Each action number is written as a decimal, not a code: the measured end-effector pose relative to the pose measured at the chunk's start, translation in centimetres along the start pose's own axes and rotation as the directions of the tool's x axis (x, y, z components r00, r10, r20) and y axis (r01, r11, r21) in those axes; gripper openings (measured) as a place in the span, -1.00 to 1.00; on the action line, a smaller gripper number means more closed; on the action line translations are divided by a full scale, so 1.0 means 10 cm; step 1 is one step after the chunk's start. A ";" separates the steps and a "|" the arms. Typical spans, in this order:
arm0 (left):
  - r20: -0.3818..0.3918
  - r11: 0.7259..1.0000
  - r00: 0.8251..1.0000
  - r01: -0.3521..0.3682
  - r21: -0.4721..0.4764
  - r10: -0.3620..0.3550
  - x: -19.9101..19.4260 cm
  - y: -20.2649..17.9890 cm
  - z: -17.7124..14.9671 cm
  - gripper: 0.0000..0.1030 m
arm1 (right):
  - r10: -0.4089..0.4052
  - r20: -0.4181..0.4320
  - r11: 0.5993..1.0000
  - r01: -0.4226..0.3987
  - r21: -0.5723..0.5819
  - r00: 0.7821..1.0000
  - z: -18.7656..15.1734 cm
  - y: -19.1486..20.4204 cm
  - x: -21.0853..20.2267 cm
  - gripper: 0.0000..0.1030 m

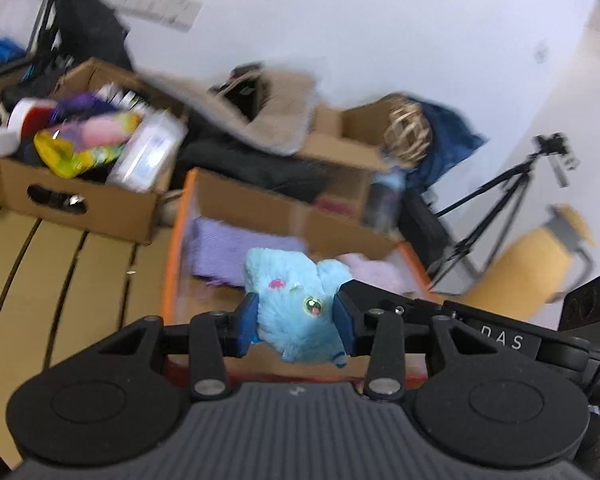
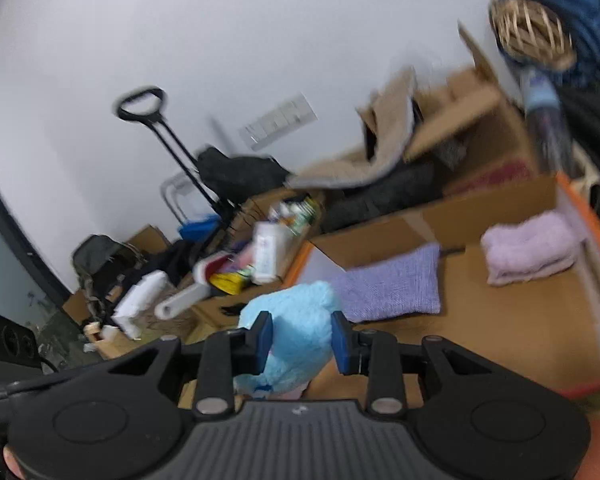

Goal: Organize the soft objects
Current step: 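Carry the blue plush into the box and open both grippers, then withdraw both grippers from the box back over the table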

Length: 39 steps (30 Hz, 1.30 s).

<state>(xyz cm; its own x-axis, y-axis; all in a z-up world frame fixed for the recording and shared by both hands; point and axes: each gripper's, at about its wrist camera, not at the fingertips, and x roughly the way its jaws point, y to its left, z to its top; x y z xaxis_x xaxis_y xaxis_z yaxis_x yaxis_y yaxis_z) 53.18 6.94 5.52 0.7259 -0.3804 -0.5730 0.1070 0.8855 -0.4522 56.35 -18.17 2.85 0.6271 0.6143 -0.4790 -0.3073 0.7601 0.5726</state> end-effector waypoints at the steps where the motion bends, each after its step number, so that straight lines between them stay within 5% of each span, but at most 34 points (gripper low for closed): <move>1: -0.014 1.000 1.000 -0.016 0.001 0.016 0.09 0.06 0.02 -0.21 | -0.006 -0.021 1.000 0.006 0.009 1.000 0.00 -0.04 0.15 -0.40; 5: -0.074 0.997 0.995 -0.056 0.053 0.060 0.33 0.22 -0.03 -0.20 | -0.032 -0.096 0.997 0.039 0.069 0.995 -0.07 -0.20 0.59 -0.39; 14: 0.055 0.970 0.992 -0.126 0.210 0.117 -0.23 0.03 -0.17 -0.03 | -0.083 -0.131 0.996 0.084 0.005 0.988 -0.21 -0.07 0.62 -0.38; 17: 0.156 0.944 0.976 -0.192 0.268 0.154 -0.62 -0.11 -0.25 0.22 | -0.084 -0.053 0.995 0.081 -0.055 0.995 -0.13 0.11 0.24 -0.30; 19: 0.211 0.934 0.963 -0.224 0.278 0.169 -0.88 -0.19 -0.35 0.32 | -0.074 0.013 0.991 0.075 -0.114 0.997 -0.11 0.23 -0.10 -0.07; 22: 0.338 0.908 0.922 -0.294 0.299 0.187 -1.30 -0.30 -0.65 0.51 | -0.074 0.109 0.969 0.097 -0.226 0.991 -0.22 0.44 -0.66 0.02; 31: 0.457 0.860 0.854 -0.412 0.300 0.250 -2.08 -0.63 -1.70 0.75 | -0.144 0.324 0.905 0.257 -0.340 0.935 -1.04 0.67 -2.03 0.44; 34: 0.492 0.841 0.839 -0.427 0.333 0.232 -2.31 -0.78 -2.02 0.85 | -0.157 0.348 0.867 0.297 -0.399 0.924 -1.44 0.74 -2.29 0.54; 39: 0.491 0.849 0.844 -0.409 0.333 0.214 -2.67 -0.96 -2.40 0.92 | -0.149 0.339 0.850 0.296 -0.436 0.929 -1.98 0.83 -2.61 0.59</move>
<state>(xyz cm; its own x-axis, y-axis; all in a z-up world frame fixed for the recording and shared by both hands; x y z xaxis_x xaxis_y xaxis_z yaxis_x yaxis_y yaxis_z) 16.42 2.20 8.77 0.9696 -0.0004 -0.2446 0.0202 0.9967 0.0782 23.23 -23.66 6.95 0.8710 0.3853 -0.3047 -0.3878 0.9201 0.0549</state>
